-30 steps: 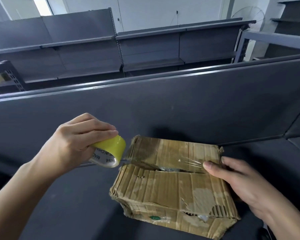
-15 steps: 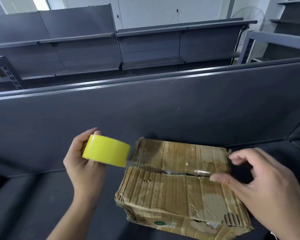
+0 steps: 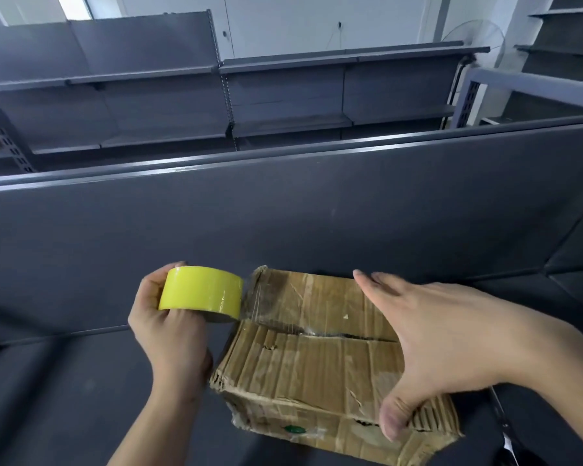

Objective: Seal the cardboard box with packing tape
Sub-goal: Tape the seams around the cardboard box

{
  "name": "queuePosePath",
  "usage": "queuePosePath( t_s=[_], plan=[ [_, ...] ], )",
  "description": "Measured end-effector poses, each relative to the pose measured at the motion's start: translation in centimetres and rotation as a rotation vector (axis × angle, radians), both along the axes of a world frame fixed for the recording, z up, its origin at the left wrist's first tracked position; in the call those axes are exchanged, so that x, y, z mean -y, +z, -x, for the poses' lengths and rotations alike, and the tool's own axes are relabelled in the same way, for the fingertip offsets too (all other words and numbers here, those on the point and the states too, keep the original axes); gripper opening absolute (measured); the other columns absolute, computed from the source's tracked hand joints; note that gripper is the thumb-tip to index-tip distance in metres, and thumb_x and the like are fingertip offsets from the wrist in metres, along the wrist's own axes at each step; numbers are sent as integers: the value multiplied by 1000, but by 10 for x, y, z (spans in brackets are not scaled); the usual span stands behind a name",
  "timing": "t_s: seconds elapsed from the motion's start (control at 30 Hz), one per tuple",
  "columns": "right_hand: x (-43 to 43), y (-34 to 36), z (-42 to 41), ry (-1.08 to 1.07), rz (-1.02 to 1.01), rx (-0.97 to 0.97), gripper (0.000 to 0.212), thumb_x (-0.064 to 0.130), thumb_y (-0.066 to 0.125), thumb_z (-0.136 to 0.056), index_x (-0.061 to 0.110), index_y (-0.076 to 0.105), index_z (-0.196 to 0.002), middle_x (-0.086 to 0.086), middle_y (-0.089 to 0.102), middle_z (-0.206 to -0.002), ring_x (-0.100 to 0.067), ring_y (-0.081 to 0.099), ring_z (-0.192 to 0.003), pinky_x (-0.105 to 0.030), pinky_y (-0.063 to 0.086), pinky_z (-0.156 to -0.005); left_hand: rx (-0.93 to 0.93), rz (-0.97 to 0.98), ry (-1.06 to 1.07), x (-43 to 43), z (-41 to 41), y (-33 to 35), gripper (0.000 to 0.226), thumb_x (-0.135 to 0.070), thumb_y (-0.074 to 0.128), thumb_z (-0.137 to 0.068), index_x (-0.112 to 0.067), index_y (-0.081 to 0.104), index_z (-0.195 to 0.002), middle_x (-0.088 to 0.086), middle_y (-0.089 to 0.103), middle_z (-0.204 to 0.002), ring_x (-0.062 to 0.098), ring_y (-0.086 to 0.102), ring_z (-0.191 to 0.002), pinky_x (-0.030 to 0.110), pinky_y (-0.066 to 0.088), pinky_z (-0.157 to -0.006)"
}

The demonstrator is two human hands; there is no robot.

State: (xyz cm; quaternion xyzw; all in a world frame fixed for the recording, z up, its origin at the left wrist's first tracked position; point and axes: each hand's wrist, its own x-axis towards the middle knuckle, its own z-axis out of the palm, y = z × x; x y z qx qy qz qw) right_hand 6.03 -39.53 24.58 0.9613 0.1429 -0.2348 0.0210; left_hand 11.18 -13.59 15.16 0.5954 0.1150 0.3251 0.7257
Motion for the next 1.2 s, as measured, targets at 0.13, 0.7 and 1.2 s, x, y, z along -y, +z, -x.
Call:
queuePosePath(
  t_s=[0.13,0.7,1.2],
  plan=[
    [3,0,-3,21,-13,6,160,98,63,-41,32,-35,-149,13,-1,-167,-15,26,-149,-35,32,-119,-37,-11,9,-1,-2,2,43,21,49,-91,-17,68,-99,1,65,-88,13,65,-60,31,56,-41],
    [18,-25,16,5,-113,129,138,104,41,-50,41,-30,-150,16,-31,-162,-12,20,-150,-31,29,-116,-73,-288,-127,-40,-5,-9,45,0,54,-75,-36,75,-94,-3,74,-92,37,69,-88,57,58,-77],
    [18,-33,23,14,-94,171,128,102,36,-54,49,-38,-143,24,-41,-154,-4,0,-154,-30,25,-120,-50,-469,-91,-41,-30,-10,57,30,40,-77,-12,66,-106,-33,67,-81,-11,63,-75,8,49,-63]
  ],
)
